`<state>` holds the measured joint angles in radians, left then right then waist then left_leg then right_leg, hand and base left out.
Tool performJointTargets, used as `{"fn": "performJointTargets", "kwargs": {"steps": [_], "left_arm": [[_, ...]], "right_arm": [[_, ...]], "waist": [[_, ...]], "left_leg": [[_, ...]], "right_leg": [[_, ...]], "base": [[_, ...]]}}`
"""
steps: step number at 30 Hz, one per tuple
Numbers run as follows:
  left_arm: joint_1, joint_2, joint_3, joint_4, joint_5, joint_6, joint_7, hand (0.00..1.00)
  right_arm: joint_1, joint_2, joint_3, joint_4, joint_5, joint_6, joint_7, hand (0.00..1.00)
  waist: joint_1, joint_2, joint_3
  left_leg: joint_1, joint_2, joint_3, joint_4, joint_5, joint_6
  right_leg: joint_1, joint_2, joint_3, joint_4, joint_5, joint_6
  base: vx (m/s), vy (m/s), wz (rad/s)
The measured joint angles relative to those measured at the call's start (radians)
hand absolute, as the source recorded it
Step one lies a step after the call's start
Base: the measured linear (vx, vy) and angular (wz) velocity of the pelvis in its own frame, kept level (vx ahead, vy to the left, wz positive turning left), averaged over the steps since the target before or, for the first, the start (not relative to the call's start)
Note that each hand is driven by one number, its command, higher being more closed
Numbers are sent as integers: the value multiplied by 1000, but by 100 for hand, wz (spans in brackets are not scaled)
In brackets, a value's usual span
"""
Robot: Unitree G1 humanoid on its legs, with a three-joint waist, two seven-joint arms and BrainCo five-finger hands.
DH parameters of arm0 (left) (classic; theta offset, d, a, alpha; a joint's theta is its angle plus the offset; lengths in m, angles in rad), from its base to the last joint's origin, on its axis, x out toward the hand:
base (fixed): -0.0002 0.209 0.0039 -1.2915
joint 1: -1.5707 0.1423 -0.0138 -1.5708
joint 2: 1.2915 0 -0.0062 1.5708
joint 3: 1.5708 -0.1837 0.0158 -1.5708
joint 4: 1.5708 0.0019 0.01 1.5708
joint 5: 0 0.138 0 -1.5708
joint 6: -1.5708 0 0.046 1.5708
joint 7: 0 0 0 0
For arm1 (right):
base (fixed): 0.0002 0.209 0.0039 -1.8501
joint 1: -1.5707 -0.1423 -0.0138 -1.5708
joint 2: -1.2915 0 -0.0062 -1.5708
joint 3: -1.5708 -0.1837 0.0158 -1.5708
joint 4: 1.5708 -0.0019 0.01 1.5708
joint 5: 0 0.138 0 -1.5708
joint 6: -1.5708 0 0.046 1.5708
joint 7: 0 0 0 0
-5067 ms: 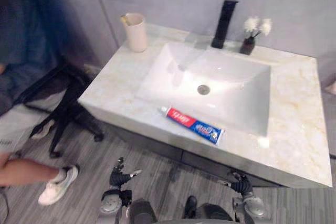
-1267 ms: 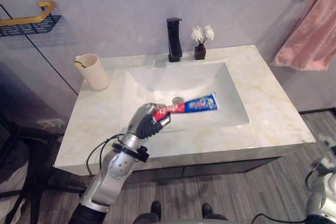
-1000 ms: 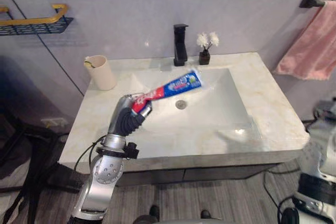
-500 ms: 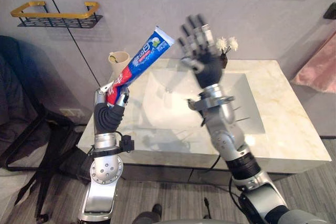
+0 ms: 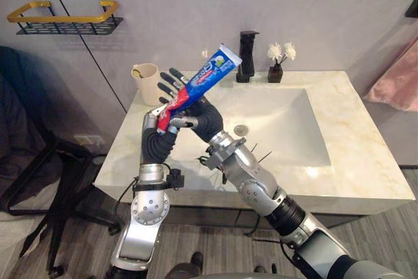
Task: Organize washtable
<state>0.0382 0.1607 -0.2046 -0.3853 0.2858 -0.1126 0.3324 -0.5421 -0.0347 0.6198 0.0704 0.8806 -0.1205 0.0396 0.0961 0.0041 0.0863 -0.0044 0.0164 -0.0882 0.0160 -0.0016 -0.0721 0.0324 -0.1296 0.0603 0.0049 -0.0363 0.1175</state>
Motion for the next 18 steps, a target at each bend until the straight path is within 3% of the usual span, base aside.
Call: {"fn": "performJointTargets", "kwargs": {"steps": [14,15,18], "left_arm": [[55,-19,-47,82,-12,-25,-4,100],[64,-24,-52,83,-19,-25,-4,100],[85,-24,-52,88,-19,-24,-5,100]], "right_arm": [[-46,-12,-32,46,22,-2,-68,0],[-46,-12,-37,46,22,-2,-80,100],[-46,-11,-65,46,21,-3,-87,100]], "waist": [[-1,3,-2],[-1,5,-2],[0,15,-4]], "left_leg": [[1,0,1,2,-21,3],[0,0,1,2,-23,5],[0,0,1,1,-24,6]], "right_leg": [[-10,5,28,-7,11,5],[-10,5,27,-7,12,6],[-13,5,27,-3,12,6]], "base": [[13,2,-7],[15,3,-3],[0,0,0]]}}
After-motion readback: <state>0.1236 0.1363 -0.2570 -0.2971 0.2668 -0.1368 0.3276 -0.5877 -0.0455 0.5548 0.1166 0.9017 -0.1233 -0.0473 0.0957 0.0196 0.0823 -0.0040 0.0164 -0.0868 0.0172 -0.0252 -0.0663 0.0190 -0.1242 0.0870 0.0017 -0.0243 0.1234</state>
